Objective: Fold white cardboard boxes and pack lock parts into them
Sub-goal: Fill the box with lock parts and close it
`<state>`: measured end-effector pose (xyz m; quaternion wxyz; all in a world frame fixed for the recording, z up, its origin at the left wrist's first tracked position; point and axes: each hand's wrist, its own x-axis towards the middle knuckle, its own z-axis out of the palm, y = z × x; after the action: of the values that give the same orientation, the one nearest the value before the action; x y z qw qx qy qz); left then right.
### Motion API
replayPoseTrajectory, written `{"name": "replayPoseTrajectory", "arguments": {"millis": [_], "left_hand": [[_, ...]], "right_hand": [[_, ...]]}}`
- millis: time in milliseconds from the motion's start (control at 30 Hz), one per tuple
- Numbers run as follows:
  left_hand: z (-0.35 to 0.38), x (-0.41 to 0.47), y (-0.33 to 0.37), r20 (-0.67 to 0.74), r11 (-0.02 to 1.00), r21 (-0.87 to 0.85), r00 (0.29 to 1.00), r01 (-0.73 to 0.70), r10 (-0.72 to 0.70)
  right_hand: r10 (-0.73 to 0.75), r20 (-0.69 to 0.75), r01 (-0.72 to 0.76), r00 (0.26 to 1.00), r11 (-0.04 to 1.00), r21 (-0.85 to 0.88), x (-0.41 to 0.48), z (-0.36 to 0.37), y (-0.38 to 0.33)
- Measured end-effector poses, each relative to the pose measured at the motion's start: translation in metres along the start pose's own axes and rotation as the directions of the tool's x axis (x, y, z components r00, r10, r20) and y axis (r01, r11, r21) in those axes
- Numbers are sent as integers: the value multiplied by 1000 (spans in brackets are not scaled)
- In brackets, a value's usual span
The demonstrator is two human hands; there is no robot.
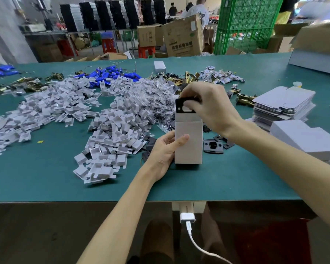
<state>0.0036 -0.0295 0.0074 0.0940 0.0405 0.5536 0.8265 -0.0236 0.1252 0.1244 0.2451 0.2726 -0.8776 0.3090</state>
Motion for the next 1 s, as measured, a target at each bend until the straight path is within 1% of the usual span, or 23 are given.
{"name": "replayPoseTrajectory", "arguments": {"millis": [100,233,333,400,467,567,767,933,1000], "left_hand": [[-1,0,-1,1,1000,2,1000,-8,8],[-3,2,-3,7,1000,12,1000,-12,12],[-3,4,-4,1,1000,15,1000,-13,13],[-3,4,-5,-3,1000,18,1000,-16,17],[-4,4,-5,-4,1000,21,1000,-17,17],[-3,4,-5,-7,999,29,1000,-12,13],[-4,4,-5,-12,998,64,1000,0,0],[-2,4,-6,-30,998,57,1000,3,-1],[-3,5,-6,-33,999,53,999,3,-1]], "right_hand": [[29,104,-26,994,999,-35,-3,4,2],[118,207,-107,971,992,-62,-4,7,8],[178,231,-173,957,984,-41,-4,8,11],[194,230,-189,954,981,-44,-4,9,11],[184,286,-162,940,982,-101,-4,10,9],[183,402,-112,897,975,-192,-5,12,5],[199,491,-78,848,963,-256,-6,10,2],[214,501,-70,839,954,-291,-6,10,-2],[205,454,-59,867,947,-316,-6,9,-7]]}}
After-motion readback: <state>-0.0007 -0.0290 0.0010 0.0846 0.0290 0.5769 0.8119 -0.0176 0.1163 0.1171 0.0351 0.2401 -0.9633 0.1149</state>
